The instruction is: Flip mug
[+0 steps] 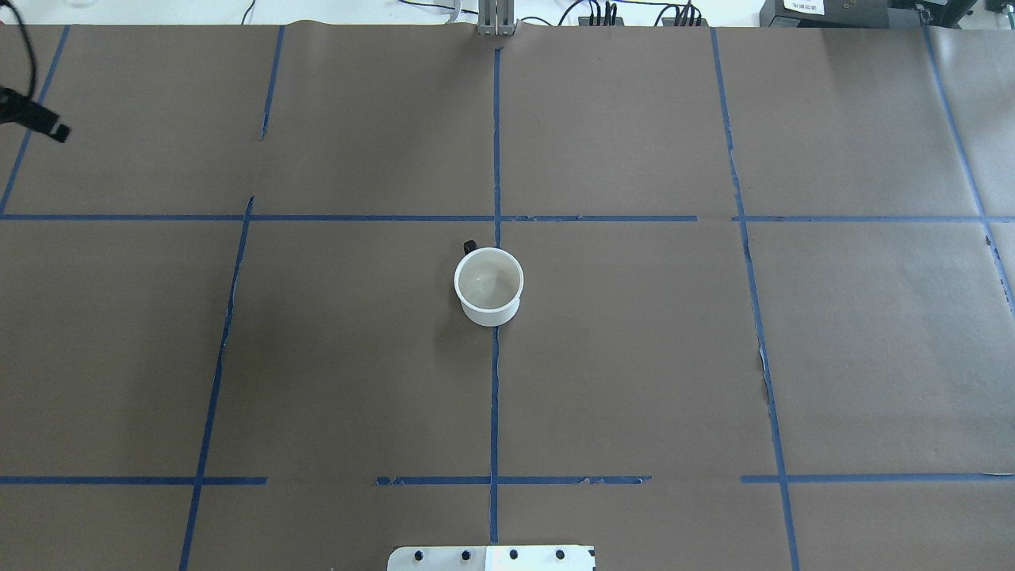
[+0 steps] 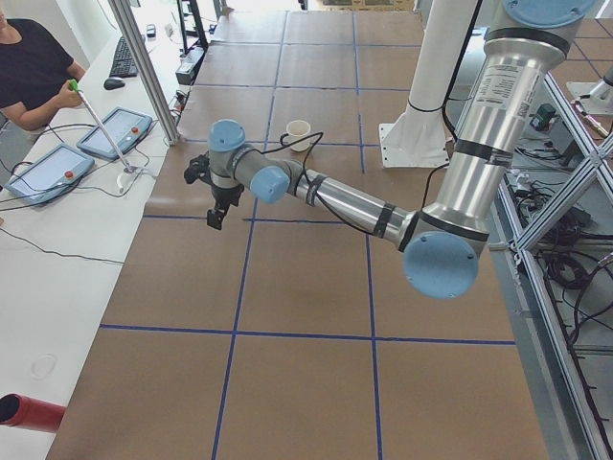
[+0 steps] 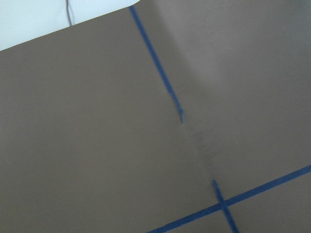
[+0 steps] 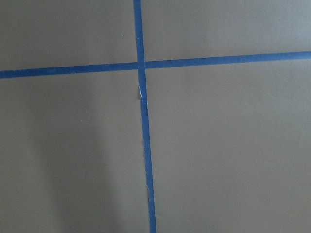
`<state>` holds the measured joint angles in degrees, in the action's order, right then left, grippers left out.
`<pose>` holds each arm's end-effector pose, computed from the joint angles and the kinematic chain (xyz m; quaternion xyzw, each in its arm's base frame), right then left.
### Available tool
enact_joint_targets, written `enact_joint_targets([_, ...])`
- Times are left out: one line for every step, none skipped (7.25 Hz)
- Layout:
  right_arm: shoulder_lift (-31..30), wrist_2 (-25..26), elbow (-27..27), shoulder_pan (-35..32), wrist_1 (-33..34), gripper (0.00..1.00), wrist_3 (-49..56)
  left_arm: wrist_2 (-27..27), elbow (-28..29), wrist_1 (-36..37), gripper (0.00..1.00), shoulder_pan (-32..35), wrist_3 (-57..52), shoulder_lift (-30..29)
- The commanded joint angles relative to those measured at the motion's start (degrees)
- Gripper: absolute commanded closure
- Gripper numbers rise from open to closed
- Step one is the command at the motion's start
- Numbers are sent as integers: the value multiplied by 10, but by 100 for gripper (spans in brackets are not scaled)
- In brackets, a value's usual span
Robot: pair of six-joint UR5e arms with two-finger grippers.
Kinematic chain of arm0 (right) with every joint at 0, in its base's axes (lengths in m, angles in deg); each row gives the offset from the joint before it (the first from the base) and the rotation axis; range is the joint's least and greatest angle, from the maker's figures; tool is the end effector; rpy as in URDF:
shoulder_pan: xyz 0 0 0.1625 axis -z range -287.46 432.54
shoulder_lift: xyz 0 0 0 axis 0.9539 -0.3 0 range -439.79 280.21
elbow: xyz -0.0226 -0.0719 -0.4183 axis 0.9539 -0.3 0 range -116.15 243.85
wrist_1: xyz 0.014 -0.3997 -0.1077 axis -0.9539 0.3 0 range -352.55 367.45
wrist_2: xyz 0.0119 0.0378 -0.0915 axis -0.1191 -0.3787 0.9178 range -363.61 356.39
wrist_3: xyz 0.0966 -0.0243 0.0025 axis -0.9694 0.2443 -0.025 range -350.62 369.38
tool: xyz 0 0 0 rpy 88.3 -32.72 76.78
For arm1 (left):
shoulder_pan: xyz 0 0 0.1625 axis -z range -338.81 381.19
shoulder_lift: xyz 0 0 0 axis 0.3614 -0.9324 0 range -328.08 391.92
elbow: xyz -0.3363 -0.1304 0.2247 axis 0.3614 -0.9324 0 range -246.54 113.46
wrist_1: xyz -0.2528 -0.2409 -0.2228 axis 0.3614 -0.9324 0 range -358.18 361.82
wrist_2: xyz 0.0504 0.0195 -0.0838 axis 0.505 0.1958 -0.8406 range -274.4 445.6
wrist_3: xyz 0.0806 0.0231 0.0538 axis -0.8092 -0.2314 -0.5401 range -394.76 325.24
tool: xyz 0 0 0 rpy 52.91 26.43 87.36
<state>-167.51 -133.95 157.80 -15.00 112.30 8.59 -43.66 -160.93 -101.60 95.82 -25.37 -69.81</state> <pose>0.0476 -0.4964 0.6347 -0.0802 -0.3417 0.0123 0.9363 0.0881 -0.5856 0.4876 0.1649 0.3688 0.1331 0.9050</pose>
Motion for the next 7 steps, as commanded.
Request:
enact_joint_targets([0, 0, 0, 0, 0, 0, 0, -13, 17, 6, 0, 75, -82, 76])
enact_joint_targets([0, 0, 0, 0, 0, 0, 0, -13, 18, 12, 0, 86, -82, 99])
enact_joint_targets([0, 0, 0, 0, 0, 0, 0, -15, 18, 14, 0, 103, -82, 129])
enact_joint_targets([0, 0, 0, 0, 0, 0, 0, -27, 19, 24, 0, 106, -82, 144])
enact_joint_targets([0, 0, 0, 0, 0, 0, 0, -55, 18, 73, 0, 119, -82, 145])
enact_joint_targets([0, 0, 0, 0, 0, 0, 0, -58, 12, 114, 0, 123, -82, 144])
enact_joint_targets([0, 0, 0, 0, 0, 0, 0, -58, 6, 133, 0, 126, -82, 140])
